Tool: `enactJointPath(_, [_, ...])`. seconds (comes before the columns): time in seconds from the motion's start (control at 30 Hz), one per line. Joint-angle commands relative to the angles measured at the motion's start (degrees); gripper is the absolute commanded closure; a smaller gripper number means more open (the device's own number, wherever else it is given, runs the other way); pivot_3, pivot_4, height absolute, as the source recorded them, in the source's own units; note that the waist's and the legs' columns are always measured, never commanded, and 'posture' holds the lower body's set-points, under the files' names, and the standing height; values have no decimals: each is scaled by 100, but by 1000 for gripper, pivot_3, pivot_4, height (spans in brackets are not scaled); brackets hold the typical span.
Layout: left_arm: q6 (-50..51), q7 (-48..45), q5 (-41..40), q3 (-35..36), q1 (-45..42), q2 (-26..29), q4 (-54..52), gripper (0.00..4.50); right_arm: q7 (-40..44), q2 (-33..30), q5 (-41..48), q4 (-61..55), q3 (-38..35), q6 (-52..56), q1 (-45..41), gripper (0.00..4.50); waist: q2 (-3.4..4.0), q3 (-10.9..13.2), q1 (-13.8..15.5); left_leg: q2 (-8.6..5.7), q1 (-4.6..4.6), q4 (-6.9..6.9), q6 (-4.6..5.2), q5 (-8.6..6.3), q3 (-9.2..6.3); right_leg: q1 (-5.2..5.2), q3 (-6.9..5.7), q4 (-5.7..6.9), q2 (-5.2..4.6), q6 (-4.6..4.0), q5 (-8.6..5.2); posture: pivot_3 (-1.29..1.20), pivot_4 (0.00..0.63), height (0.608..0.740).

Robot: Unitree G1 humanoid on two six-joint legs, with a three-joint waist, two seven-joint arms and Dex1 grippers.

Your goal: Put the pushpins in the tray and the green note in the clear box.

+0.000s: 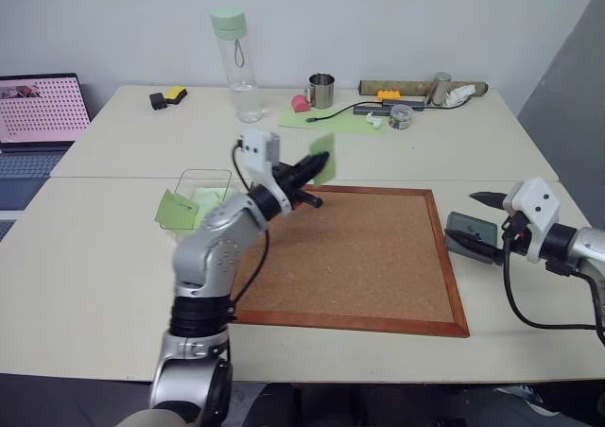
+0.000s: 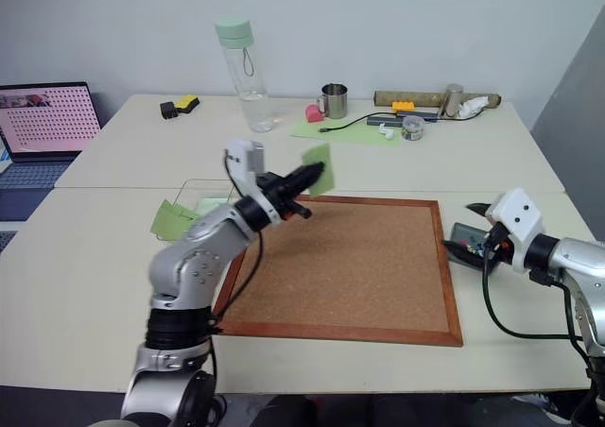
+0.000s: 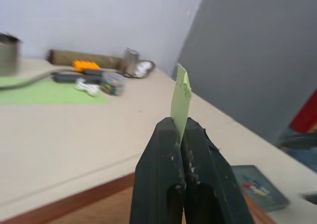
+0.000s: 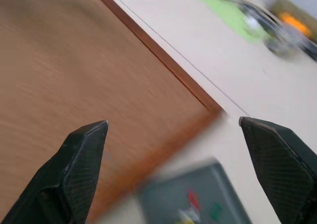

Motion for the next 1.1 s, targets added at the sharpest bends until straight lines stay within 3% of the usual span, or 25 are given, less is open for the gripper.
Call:
enactJointPath(0.03, [49, 534, 419, 343, 146, 451, -530, 4500, 180, -136, 936, -737, 39, 751, -798, 47, -1, 0, 0, 0, 2, -1, 0, 0, -1, 0, 0, 0, 0, 0, 0, 0, 150, 740])
enactJointPath(0.17, [-270, 1256, 1540, 436, 349, 1129, -200, 4500, 9, 88, 1352, -835, 326, 1272, -1551, 47, -14, 3, 51, -1, -1, 1, 3, -2, -17, 3, -13, -5, 0, -1, 0, 0, 150, 740])
enactJointPath(0.4, [-132, 1777, 1813, 941, 485, 1192, 61, 4500, 60, 186, 1419, -859, 629, 1417, -1732, 47, -24, 8, 192, -7, -22, 4, 0, 0, -22, -4, -22, -22, -13, -1, 1, 0, 150, 740])
enactJointPath(0.57, [-149, 1513, 1660, 938, 422, 1150, 304, 4500, 85, 242, 1440, -880, 695, 1396, -1779, 47, -24, 8, 175, -6, -19, 2, 1, -1, -23, -5, -25, -15, -12, -2, 1, 0, 150, 740])
enactJointPath(1.0, [-191, 1209, 1640, 1035, 435, 1480, 82, 1942, 131, 198, 1431, -905, 642, 1402, -1687, 0, -24, 8, 169, -6, -20, 2, 2, -1, -23, -6, -26, -14, -12, -2, 1, 0, 150, 740])
enactJointPath(1.1, [-82, 816, 1487, 1073, 462, 1790, -156, 1274, 84, 167, 1402, -896, 580, 1407, -1627, 0, -25, 9, 168, -5, -20, 2, 1, -1, -23, -7, -26, -14, -12, -2, 1, 0, 150, 740])
